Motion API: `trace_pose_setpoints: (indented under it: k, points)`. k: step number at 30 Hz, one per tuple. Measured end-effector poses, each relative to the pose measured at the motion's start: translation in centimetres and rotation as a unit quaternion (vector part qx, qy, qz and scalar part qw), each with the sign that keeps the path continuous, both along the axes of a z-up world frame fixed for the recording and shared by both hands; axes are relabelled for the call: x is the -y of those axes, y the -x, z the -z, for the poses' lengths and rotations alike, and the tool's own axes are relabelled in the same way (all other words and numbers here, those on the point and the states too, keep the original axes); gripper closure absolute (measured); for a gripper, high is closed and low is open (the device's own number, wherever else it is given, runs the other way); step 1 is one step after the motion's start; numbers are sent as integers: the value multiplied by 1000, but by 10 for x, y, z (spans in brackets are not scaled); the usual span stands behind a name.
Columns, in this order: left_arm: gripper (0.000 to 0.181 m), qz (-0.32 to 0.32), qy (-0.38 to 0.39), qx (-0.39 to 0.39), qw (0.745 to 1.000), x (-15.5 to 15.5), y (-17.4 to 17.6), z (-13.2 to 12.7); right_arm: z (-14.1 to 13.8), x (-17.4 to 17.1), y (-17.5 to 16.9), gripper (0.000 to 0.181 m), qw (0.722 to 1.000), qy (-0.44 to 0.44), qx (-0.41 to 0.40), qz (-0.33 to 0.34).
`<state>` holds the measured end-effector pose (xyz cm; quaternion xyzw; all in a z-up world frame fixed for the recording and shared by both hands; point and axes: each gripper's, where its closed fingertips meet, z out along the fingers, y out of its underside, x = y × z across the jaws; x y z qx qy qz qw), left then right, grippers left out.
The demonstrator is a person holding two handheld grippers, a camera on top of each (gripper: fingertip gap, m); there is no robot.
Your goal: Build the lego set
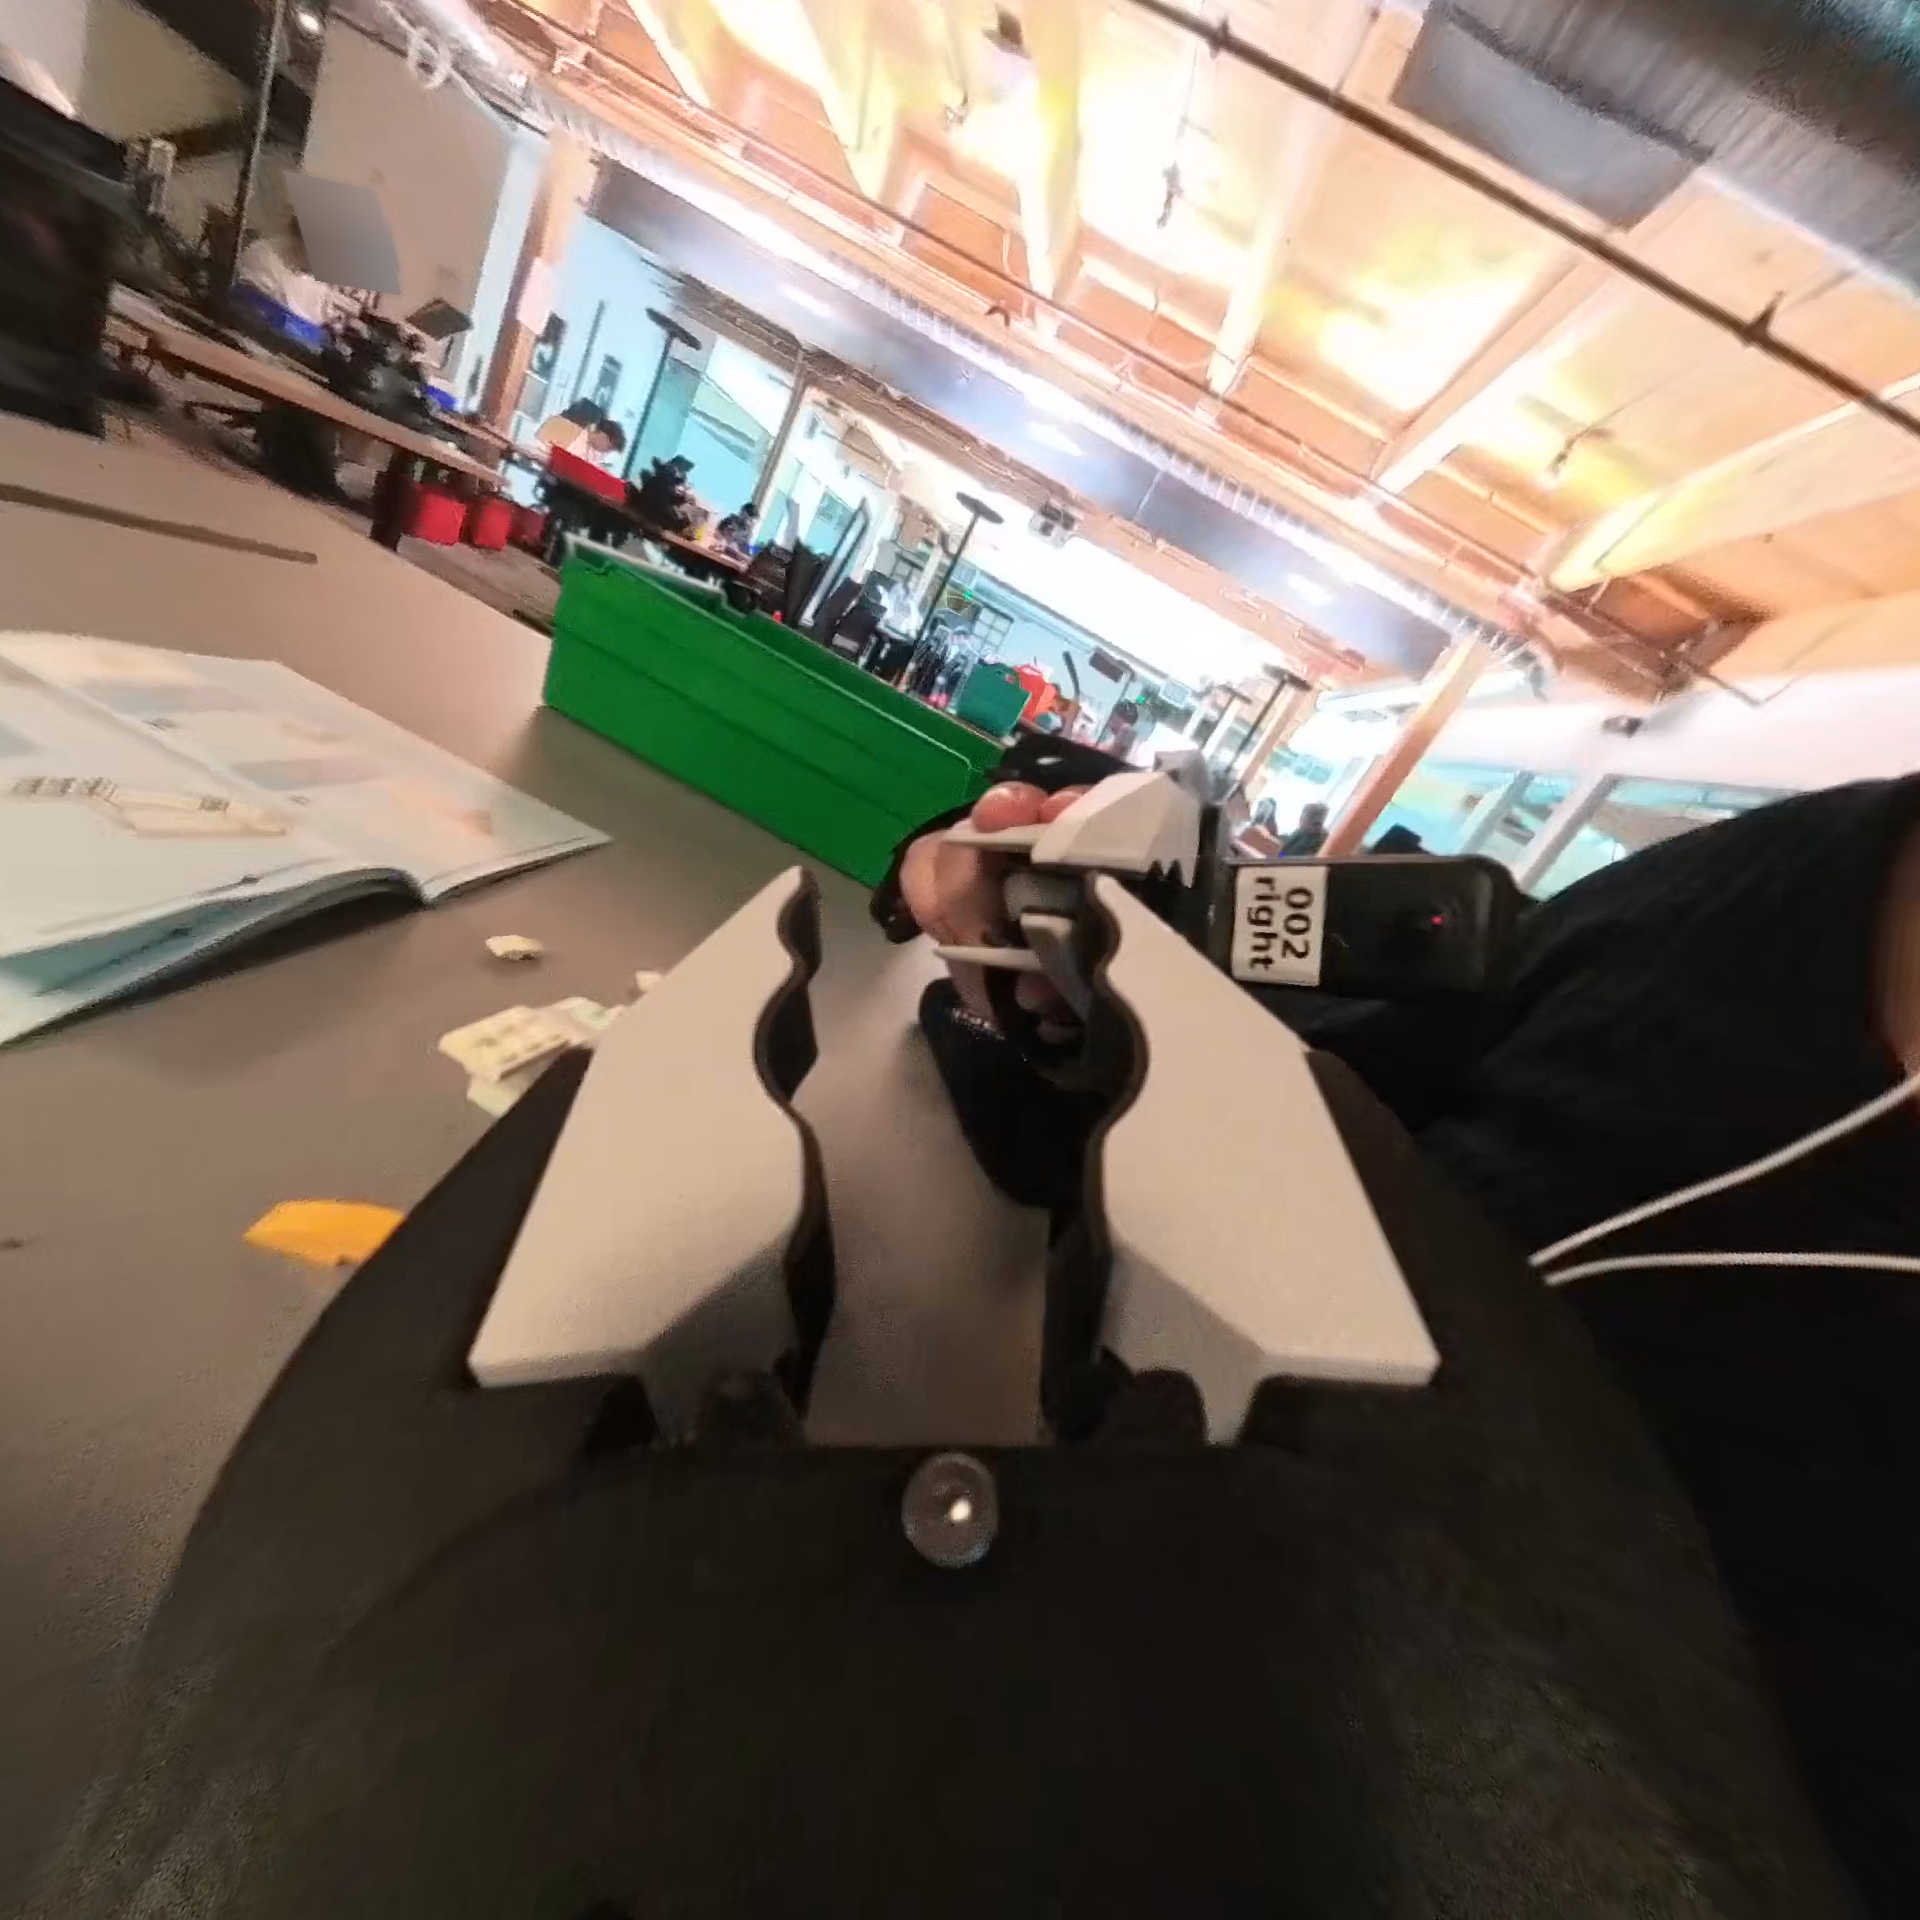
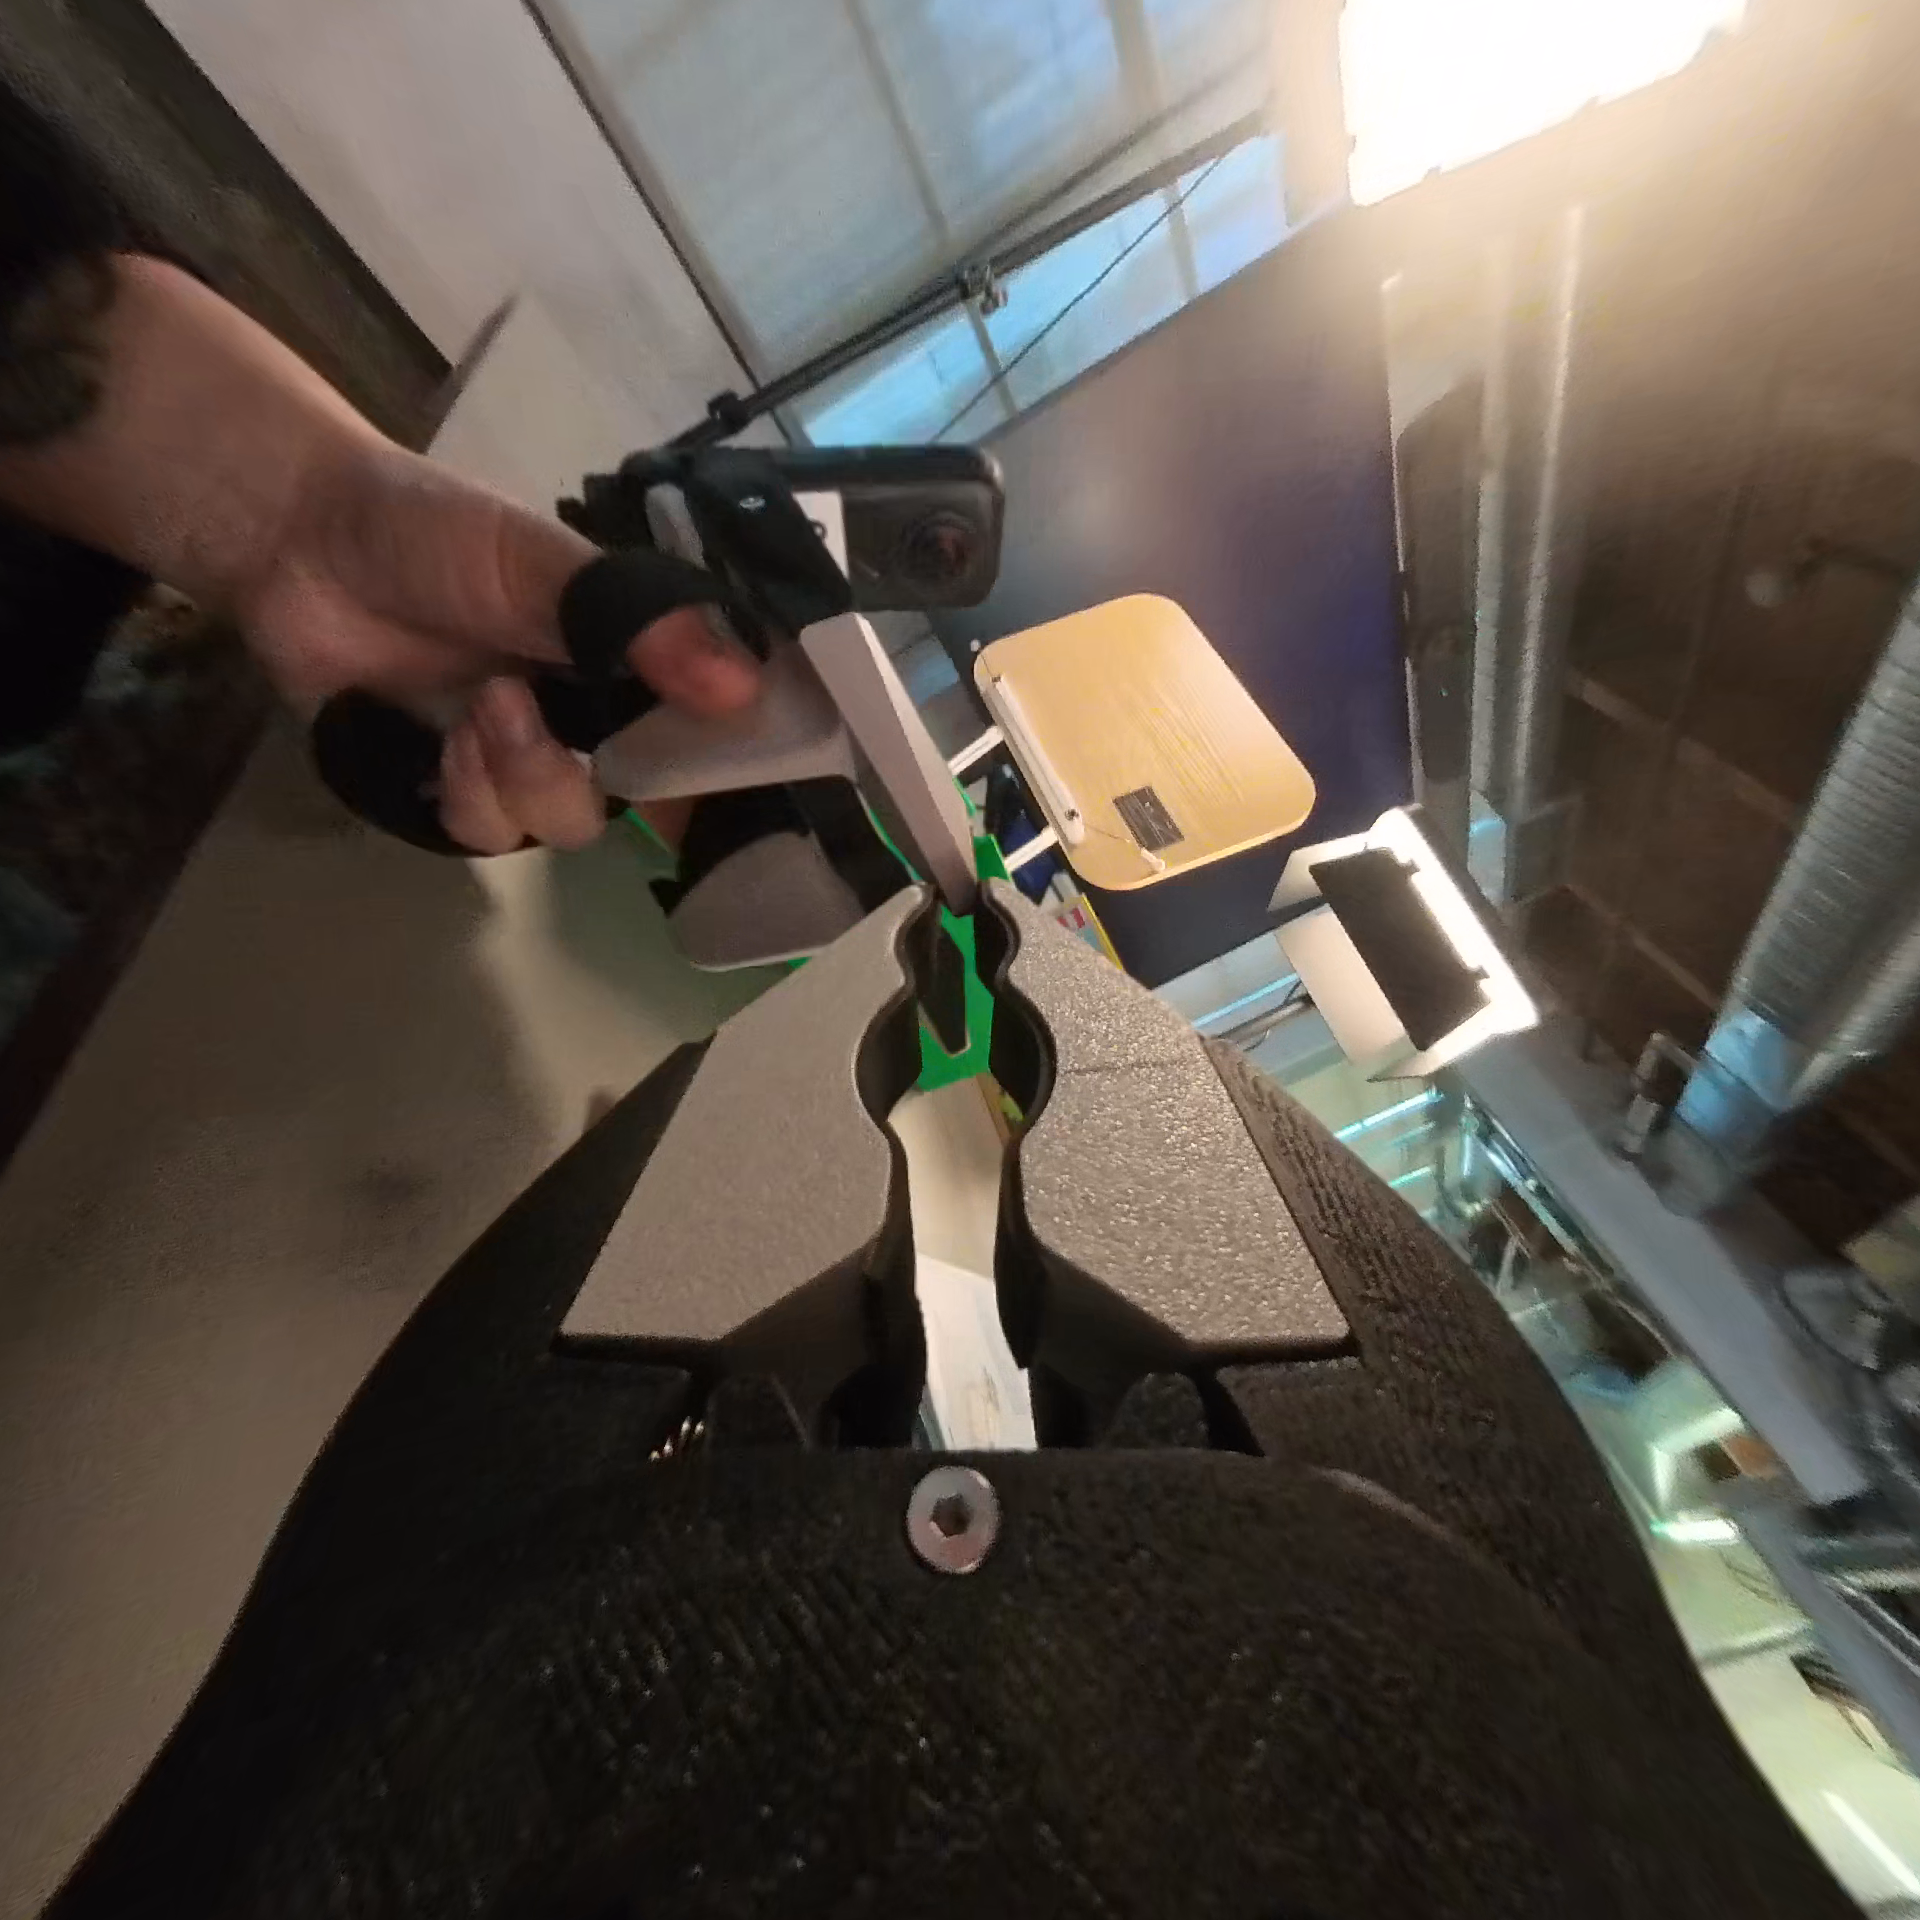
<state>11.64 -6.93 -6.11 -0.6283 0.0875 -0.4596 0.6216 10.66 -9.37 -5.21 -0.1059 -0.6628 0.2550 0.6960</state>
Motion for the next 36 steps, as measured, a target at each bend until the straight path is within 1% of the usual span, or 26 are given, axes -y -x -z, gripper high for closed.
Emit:
trace_pose_setpoints:
  k: [2,4,7,9,11,12,14,16,18,21,25,29,31,34,36]
  points:
    - [137,-28,20,-6,999,-7,7,9,9,-9,6,177,999,-11,23,24]
    - [142,-76,32,-58,995,-13,12,18,20,-19,11,177,998,10,51,39]
    - [141,-169,16,-154,973,-19,27,22,32,-32,16,179,994,49,80,62]
    - [141,-225,2,-188,956,-18,41,19,41,-44,16,176,989,65,104,85]
    - [141,-260,-2,-204,944,-15,53,17,54,-49,16,167,975,126,160,90]
    - [141,-269,-4,-210,940,-12,56,17,61,-49,16,164,962,167,196,87]
    - [141,-285,-4,-226,932,-7,63,19,74,-48,16,157,929,240,267,89]
    - [141,-301,-4,-244,922,-2,69,21,88,-48,17,155,889,291,337,108]
    - [141,-313,-5,-259,914,3,74,23,99,-47,20,151,854,320,390,128]
    - [141,-322,-12,-270,907,9,77,22,109,-45,28,147,816,351,435,150]
    - [141,-327,-17,-277,903,15,82,22,115,-50,40,146,811,322,452,185]
    - [141,-330,-26,-278,902,20,84,20,114,-54,48,143,775,369,471,202]
    - [142,-330,-32,-278,902,22,85,19,117,-58,47,143,763,367,483,224]
    - [142,-329,-40,-277,902,24,84,18,127,-54,42,142,747,357,507,238]
    - [142,-326,-46,-278,903,26,84,17,128,-51,42,150,742,360,513,237]
